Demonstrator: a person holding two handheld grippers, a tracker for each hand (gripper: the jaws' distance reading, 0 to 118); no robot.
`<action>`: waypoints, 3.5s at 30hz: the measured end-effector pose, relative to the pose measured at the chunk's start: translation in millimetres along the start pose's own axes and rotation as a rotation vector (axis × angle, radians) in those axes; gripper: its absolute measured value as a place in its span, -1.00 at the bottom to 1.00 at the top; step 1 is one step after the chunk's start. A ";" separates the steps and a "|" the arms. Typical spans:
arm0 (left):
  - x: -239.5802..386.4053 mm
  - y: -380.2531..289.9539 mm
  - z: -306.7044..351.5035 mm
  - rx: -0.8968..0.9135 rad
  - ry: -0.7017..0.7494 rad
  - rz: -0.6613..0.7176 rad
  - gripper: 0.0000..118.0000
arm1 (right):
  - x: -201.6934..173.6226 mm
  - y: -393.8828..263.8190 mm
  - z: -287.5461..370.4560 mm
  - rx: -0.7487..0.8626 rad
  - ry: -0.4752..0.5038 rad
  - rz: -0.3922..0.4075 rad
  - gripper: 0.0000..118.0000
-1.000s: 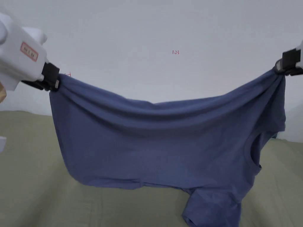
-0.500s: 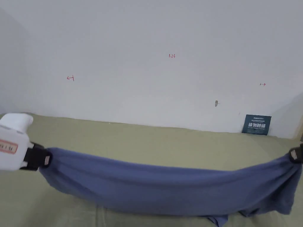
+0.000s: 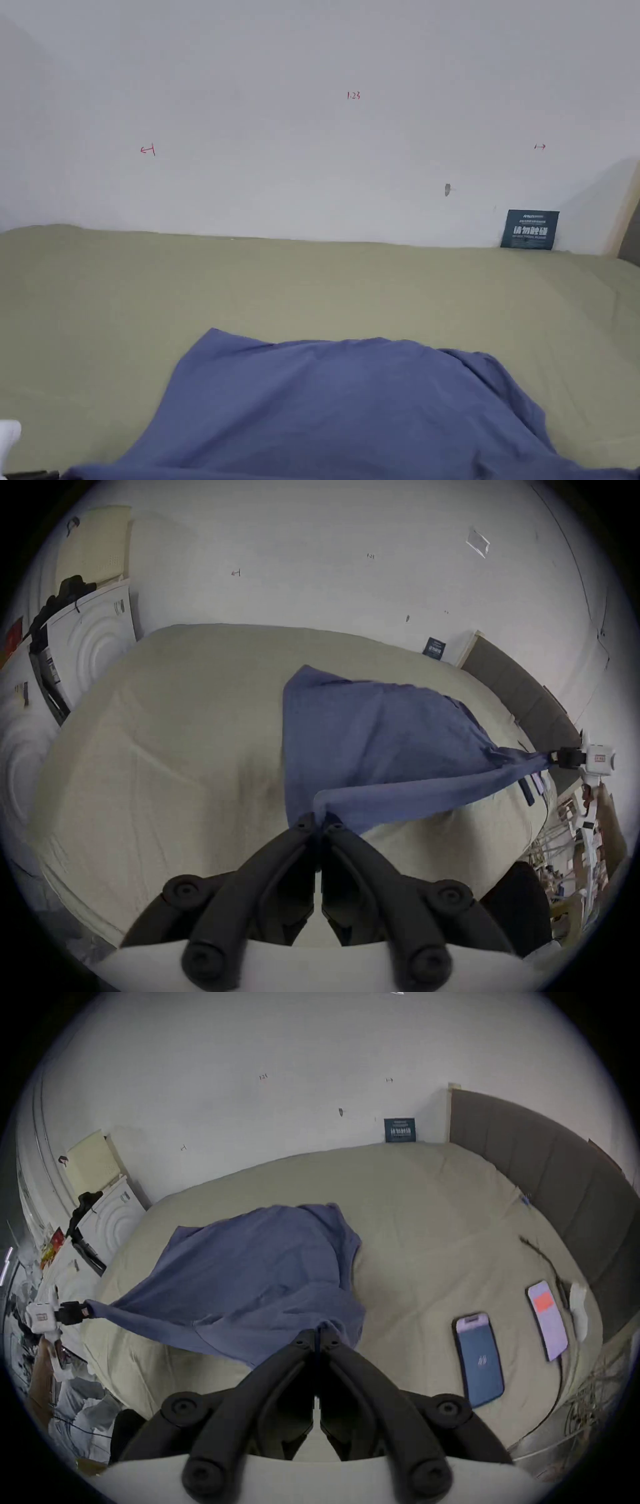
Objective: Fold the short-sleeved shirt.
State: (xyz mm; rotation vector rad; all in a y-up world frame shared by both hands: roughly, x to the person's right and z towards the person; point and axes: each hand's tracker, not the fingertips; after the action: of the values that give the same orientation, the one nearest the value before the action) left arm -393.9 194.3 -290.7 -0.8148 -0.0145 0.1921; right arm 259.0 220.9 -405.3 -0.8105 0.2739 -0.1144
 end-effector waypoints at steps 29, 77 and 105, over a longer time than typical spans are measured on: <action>-4.5 -126.4 10.1 -0.263 0.063 0.108 0.54 | 31.2 -114.1 -23.2 -0.343 -0.128 -0.025 0.49; 8.3 -125.3 -30.3 -0.184 -0.028 0.141 -0.81 | 29.4 -132.5 -46.0 -0.336 -0.108 -0.001 -0.27; -6.8 31.2 -116.6 -0.253 0.020 0.102 -0.90 | 4.7 25.6 -158.4 -0.369 -0.066 0.042 -0.90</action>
State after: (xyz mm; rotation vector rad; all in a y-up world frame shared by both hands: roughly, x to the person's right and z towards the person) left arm -395.6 129.9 -393.0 -1.0706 0.0223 0.2819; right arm 218.3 126.8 -528.8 -1.1720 0.2532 0.0037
